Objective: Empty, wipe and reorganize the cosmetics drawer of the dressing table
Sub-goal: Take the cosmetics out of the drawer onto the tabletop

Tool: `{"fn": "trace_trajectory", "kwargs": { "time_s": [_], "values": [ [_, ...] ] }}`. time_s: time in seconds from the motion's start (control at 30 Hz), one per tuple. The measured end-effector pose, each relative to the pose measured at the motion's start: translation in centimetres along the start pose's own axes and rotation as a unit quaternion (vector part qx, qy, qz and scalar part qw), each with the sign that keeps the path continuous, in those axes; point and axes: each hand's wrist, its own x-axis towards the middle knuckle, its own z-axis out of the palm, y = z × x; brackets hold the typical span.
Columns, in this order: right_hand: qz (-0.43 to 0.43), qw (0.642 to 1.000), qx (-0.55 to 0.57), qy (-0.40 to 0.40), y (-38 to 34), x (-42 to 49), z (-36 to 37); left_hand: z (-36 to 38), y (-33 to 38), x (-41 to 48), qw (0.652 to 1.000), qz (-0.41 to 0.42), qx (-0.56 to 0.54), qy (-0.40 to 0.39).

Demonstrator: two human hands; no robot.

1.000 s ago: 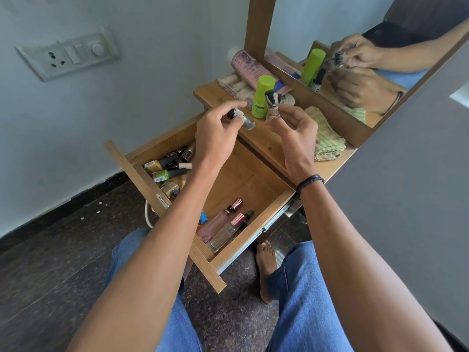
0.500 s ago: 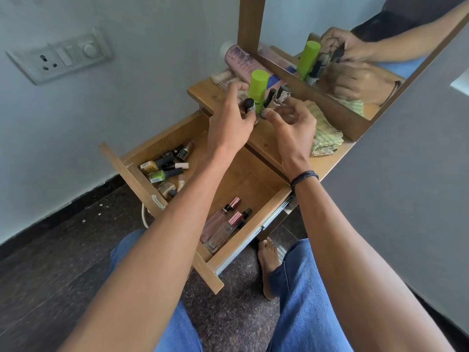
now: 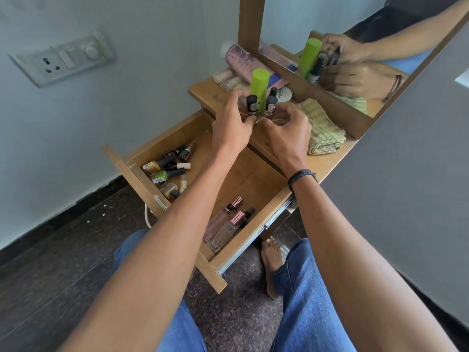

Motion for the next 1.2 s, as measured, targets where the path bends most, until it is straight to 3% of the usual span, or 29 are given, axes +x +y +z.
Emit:
{"fn": "trace_trajectory", "kwargs": {
  "time_s": [0.6,0.9,1.03,1.2],
  "values": [
    [0.021,0.999,-0.025,0.029,-0.3,-0.2,0.7,0.2,-0.9,-0.1,0.997,-0.038,-0.064,0.009],
    [-0.032,0.998,0.028,0.048,-0.5,-0.6,0.5,-1.4,-1.8,-0.5,0.997,-0.046,-0.060,-0.001],
    [-0.042,0.995,0.068,0.056,-0.5,-0.8,0.4,-3.4,-3.5,-1.2,0.997,-0.064,-0.039,0.017],
    [-0.074,0.993,0.079,0.051,-0.6,-1.1,0.5,-6.9,-8.1,-4.7,0.986,-0.150,0.063,0.041]
  ]
}}
